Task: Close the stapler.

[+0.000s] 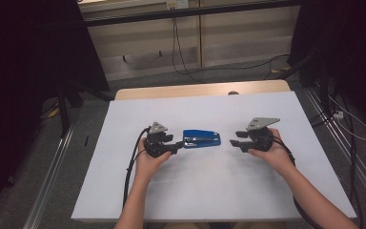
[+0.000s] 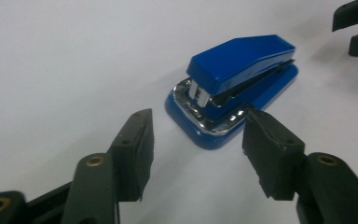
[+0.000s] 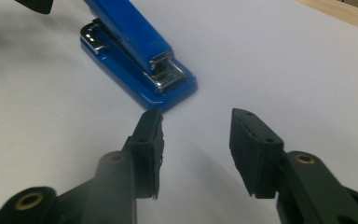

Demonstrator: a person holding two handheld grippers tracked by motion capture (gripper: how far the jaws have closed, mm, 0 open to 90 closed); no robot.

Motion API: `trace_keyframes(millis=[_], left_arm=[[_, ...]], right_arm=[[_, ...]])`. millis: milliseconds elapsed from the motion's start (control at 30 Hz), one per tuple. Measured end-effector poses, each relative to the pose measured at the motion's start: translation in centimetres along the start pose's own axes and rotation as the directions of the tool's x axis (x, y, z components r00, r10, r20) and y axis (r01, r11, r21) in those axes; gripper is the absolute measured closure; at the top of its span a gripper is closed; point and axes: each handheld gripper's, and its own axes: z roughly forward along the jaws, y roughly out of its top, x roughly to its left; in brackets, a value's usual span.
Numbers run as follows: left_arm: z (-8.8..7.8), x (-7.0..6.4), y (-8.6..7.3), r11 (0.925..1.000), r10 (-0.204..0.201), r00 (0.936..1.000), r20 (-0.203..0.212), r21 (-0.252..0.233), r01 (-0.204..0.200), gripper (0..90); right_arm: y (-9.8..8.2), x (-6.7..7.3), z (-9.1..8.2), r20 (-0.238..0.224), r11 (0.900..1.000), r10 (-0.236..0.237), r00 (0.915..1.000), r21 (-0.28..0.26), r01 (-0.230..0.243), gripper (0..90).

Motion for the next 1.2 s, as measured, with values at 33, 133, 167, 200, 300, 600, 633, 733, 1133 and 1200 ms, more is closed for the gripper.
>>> trace_keyframes(millis=[33,133,167,200,300,600,633,733,1133,1200], left_arm=[[-0.3,0.0,0.0,1.0000,0.005,1.0000,-0.005,-0.002,-0.005,40.4],[-1.2,0.1,-0.2,0.9992,-0.030,0.9996,0.004,-0.026,0.030,32.7],[-1.6,0.2,-0.2,0.9982,-0.043,0.9991,-0.002,-0.042,0.043,31.9],[-1.9,0.2,-0.3,0.9978,-0.048,0.9989,-0.002,-0.045,0.048,28.6],[-2.8,0.3,-0.3,0.9974,-0.047,0.9989,0.001,-0.056,0.047,23.7],[-5.0,0.4,-1.6,0.9979,-0.048,0.9986,0.021,-0.043,0.049,13.0],[-5.3,0.5,-1.9,0.9973,-0.053,0.9981,0.030,-0.050,0.055,11.8],[-6.2,0.7,-2.7,0.9968,-0.051,0.9984,0.023,-0.061,0.053,10.4],[-9.4,1.4,-5.2,0.9961,-0.039,0.9993,-0.001,-0.079,0.038,8.7],[-9.9,1.5,-5.5,0.9954,-0.036,0.9993,-0.009,-0.089,0.035,8.5]], right_arm=[[-0.1,0.3,-0.2,0.000,1.000,0.001,1.0000,0.003,-0.001,49.4],[-0.6,1.0,-0.8,-0.003,1.000,0.010,0.9999,0.003,-0.010,45.0],[-0.8,1.2,-1.0,-0.003,1.000,0.013,0.9999,0.002,-0.013,43.6],[-1.0,1.5,-1.4,-0.009,1.000,0.022,0.9997,-0.010,-0.023,42.1],[-1.8,2.0,-2.2,-0.014,0.998,0.055,0.9984,-0.025,-0.055,35.7],[-3.1,3.0,-4.6,0.023,0.999,0.048,0.9986,-0.023,-0.047,25.6],[-3.2,3.1,-4.8,0.027,0.999,0.044,0.9987,-0.022,-0.044,25.1],[-3.4,3.4,-5.6,0.042,0.999,0.039,0.9983,-0.017,-0.039,22.1],[-4.9,4.4,-7.5,0.051,0.998,0.066,0.9965,-0.026,-0.065,20.1],[-5.1,4.5,-7.7,0.052,0.998,0.066,0.9964,-0.025,-0.065,20.1]])
